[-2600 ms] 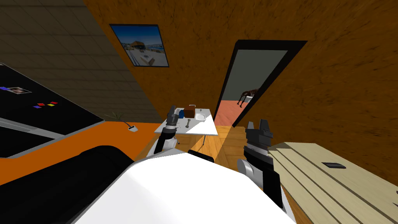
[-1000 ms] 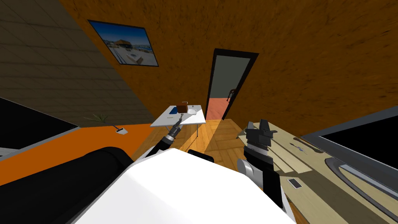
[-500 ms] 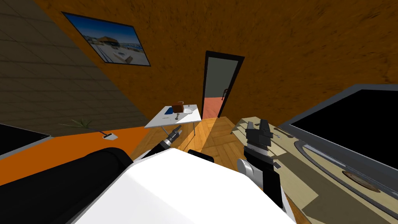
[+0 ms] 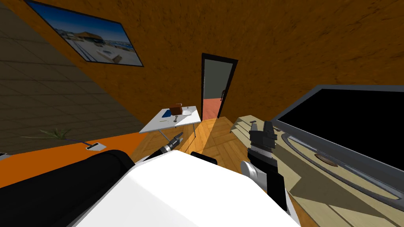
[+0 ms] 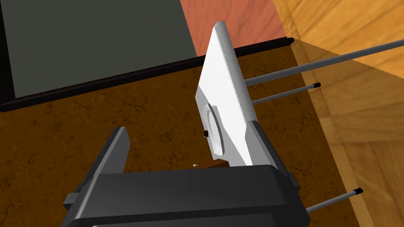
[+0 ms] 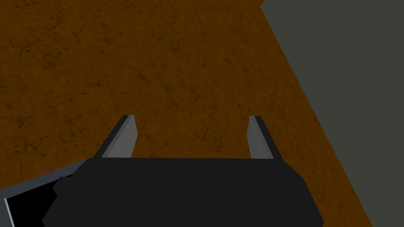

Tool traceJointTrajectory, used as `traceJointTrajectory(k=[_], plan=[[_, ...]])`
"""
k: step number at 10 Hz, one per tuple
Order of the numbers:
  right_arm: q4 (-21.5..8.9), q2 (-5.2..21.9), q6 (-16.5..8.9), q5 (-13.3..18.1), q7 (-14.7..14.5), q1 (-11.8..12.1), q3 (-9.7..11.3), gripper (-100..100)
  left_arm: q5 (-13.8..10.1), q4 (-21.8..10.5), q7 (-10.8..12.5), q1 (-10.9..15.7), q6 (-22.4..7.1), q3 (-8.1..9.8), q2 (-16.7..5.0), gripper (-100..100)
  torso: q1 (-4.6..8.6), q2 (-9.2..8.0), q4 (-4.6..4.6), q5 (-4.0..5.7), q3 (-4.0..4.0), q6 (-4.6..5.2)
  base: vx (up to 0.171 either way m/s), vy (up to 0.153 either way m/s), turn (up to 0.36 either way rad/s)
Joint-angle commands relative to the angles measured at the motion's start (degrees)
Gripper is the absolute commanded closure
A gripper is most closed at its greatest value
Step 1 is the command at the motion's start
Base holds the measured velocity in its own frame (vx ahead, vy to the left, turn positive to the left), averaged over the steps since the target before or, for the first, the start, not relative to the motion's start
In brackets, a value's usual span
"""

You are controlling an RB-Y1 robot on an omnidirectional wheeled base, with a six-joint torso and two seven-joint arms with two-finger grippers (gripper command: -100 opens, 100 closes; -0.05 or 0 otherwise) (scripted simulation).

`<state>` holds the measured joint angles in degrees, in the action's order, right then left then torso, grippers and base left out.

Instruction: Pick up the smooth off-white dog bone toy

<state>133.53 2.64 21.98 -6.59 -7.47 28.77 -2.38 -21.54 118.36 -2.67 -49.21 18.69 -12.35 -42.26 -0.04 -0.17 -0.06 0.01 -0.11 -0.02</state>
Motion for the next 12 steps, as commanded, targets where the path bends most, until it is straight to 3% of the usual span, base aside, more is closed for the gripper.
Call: traceJointTrajectory(k=[1,2,4,5,6,7,8,9,10,11,12], plan=[[0.00,0.00,0.00,0.00,0.00,0.00,0.00,0,-2.42,-1.42,-0.10,-1.27,-1.28,-1.39,-2.86,-100,0.00,0.00,0.00,0.00,0.00,0.00,-0.019,-0.027,-0.250],[0.00,0.00,0.00,0.00,0.00,-0.01,0.01,0,-4.32,-3.18,0.06,-2.33,-1.88,-2.56,-4.92,-100,-0.01,0.01,0.01,0.00,0.01,0.04,-0.018,-0.036,-0.404],[0.00,0.00,0.00,0.00,0.00,0.01,0.00,0,-4.65,-3.18,0.06,-2.33,-1.88,-2.56,-6.75,-100,-0.03,0.06,0.01,-0.01,0.04,-0.01,-0.006,-0.017,-0.030],[0.00,0.00,0.00,0.00,0.00,0.01,-0.01,0,-6.89,-4.98,0.21,-3.34,-2.49,-3.74,-9.01,-100,-0.07,0.08,0.02,-0.01,0.05,-0.02,0.003,-0.011,-0.236],[0.00,0.00,0.00,0.00,0.00,0.00,0.00,0,-6.89,-4.98,0.21,-3.34,-2.49,-3.74,-9.96,-100,-0.08,0.10,0.02,-0.02,0.06,0.04,0.001,0.000,-0.154],[0.00,0.00,0.00,0.00,0.00,0.00,0.00,0,-9.13,-6.81,0.37,-4.32,-3.09,-4.93,-11.93,-100,-0.12,0.11,0.02,-0.03,0.06,0.00,0.006,0.000,-0.285],[0.00,0.00,0.00,0.00,0.00,0.00,0.00,0,-9.13,-6.81,0.37,-4.32,-3.09,-4.93,-13.17,-100,-0.15,0.13,0.03,-0.03,0.08,0.04,0.006,0.008,-0.142],[0.00,0.01,0.00,0.00,0.00,0.01,-0.01,0,-11.36,-8.66,0.52,-5.26,-3.69,-6.11,-15.56,-100,-0.16,0.13,0.03,-0.04,0.08,-0.01,0.013,0.007,-0.307],[0.00,0.01,0.00,0.00,0.00,0.00,0.00,0,-11.36,-8.66,0.52,-5.26,-3.69,-6.11,-16.34,-100,-0.16,0.14,0.03,-0.03,0.08,0.04,0.012,0.015,-0.111],[0.00,0.01,0.00,0.00,0.00,0.01,-0.01,0,-13.55,-10.50,0.67,-6.15,-4.29,-7.29,-18.58,-100,-0.18,0.16,0.03,-0.05,0.09,-0.02,0.019,0.013,-0.206],[0.00,0.01,0.00,0.00,0.00,0.00,0.00,0,-13.55,-10.50,0.67,-6.15,-4.29,-7.29,-19.44,-100,-0.18,0.18,0.04,-0.04,0.10,0.02,0.018,0.018,-0.158]])
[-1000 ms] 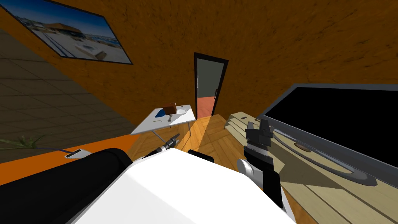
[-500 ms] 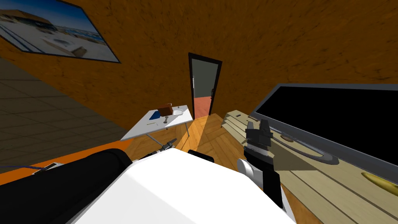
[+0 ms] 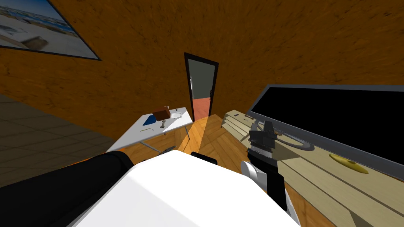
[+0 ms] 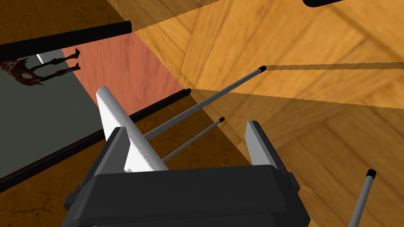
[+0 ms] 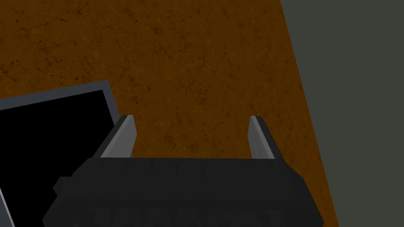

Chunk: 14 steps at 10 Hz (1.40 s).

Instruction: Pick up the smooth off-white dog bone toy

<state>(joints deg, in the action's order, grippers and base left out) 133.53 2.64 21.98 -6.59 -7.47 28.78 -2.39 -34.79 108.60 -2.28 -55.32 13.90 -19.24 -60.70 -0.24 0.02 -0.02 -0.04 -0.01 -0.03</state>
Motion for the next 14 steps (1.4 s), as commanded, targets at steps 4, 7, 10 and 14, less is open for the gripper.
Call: traceJointTrajectory(k=[4,7,10,14], plan=[[0.00,0.00,0.00,0.00,0.00,0.00,0.00,0,-4.58,-4.37,0.57,-1.61,-0.65,-2.74,-6.93,-100,-0.09,0.04,0.01,-0.01,0.02,0.03,0.022,0.033,-0.198],[0.00,0.00,0.00,0.00,0.00,0.00,-0.01,0,-8.59,-7.83,0.85,-2.84,-1.74,-5.00,-11.79,-100,-0.10,0.03,0.00,-0.02,0.02,-0.01,0.022,0.050,-0.232],[0.00,0.01,0.00,0.00,0.00,0.00,-0.01,0,-12.25,-11.08,1.12,-3.75,-2.75,-7.10,-16.74,-100,-0.21,0.10,0.02,-0.04,0.05,0.02,0.033,0.082,-0.222],[0.00,0.01,0.00,0.00,0.00,0.01,-0.01,0,-16.94,-15.51,1.45,-4.49,-4.02,-9.71,-23.45,-100,-0.34,0.14,0.02,-0.09,0.08,0.01,0.034,0.130,-0.269]])
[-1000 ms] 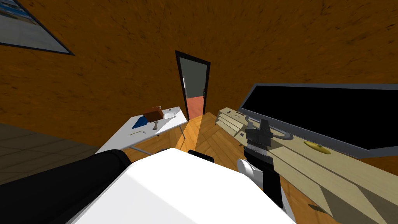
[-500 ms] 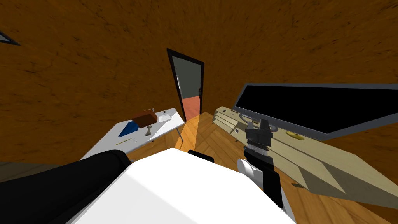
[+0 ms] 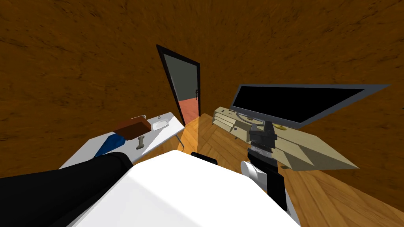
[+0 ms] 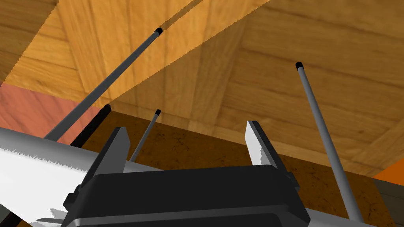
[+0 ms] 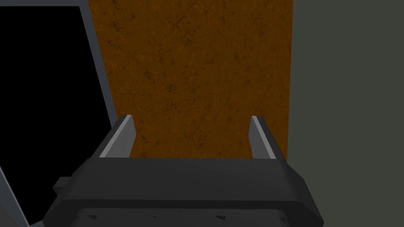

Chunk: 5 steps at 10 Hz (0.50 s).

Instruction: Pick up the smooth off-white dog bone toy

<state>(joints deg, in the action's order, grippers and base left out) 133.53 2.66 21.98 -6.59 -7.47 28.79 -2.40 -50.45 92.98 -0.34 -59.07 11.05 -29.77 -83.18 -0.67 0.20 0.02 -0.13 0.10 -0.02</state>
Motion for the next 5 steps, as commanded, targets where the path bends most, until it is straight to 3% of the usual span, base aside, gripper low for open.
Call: traceJointTrajectory(k=[1,3,5], plan=[[0.00,0.00,0.00,0.00,0.00,0.00,0.00,0,-2.59,-1.23,-0.39,-0.78,-1.53,0.14,-2.66,-100,0.00,0.00,0.00,0.00,0.00,0.00,0.049,0.193,-0.318],[0.00,0.01,0.00,0.00,0.00,0.01,-0.01,0,-4.82,-3.61,-0.22,-0.57,-2.11,-0.94,-5.29,-100,-0.34,0.17,0.03,-0.09,0.09,0.00,0.072,0.238,-0.318],[0.00,0.02,0.00,0.00,0.00,0.01,-0.02,0,-5.74,-4.64,-0.15,-0.34,-2.34,-1.35,-6.23,-100,-0.51,0.15,0.03,-0.13,0.08,-0.04,0.033,0.240,-0.136]])
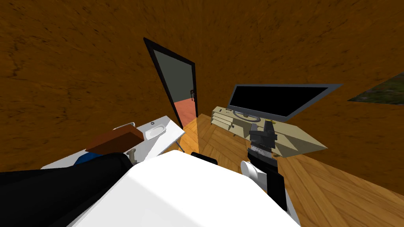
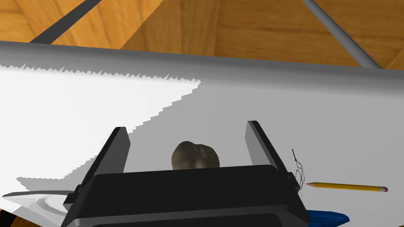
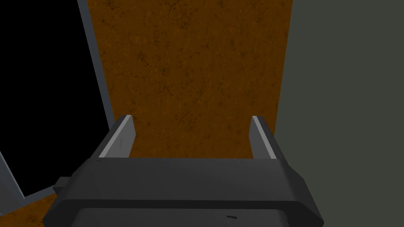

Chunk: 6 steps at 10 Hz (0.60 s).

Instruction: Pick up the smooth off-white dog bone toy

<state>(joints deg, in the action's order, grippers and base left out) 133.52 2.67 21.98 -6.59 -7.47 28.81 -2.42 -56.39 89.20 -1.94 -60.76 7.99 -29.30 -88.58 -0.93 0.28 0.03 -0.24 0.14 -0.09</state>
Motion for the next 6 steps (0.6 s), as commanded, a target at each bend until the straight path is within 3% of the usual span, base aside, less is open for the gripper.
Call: traceJointTrajectory(k=[1,2,5,6], plan=[[0.00,0.00,0.00,0.00,0.00,0.00,0.00,0,0.21,-0.86,1.45,1.35,0.72,-1.82,-0.84,-100,0.00,0.00,0.00,0.00,0.00,0.00,0.000,0.071,0.018],[0.00,-0.01,0.00,0.00,0.00,0.00,0.01,0,-1.21,-2.63,1.58,1.97,0.35,-2.35,-2.08,-100,0.45,-0.07,-0.02,0.10,-0.05,-0.02,0.025,0.175,-0.291],[0.00,0.00,0.00,0.00,0.00,0.00,0.00,0,-2.03,-3.78,1.67,2.56,0.13,-2.55,-2.61,-100,-0.01,0.00,0.00,0.02,0.00,0.00,0.021,0.230,-0.094],[0.00,0.00,0.00,0.00,0.00,0.00,0.00,0,-1.64,-3.61,1.94,2.78,0.36,-2.94,-2.56,-100,-0.10,0.01,0.00,-0.01,0.00,0.01,0.008,0.113,-0.041]])
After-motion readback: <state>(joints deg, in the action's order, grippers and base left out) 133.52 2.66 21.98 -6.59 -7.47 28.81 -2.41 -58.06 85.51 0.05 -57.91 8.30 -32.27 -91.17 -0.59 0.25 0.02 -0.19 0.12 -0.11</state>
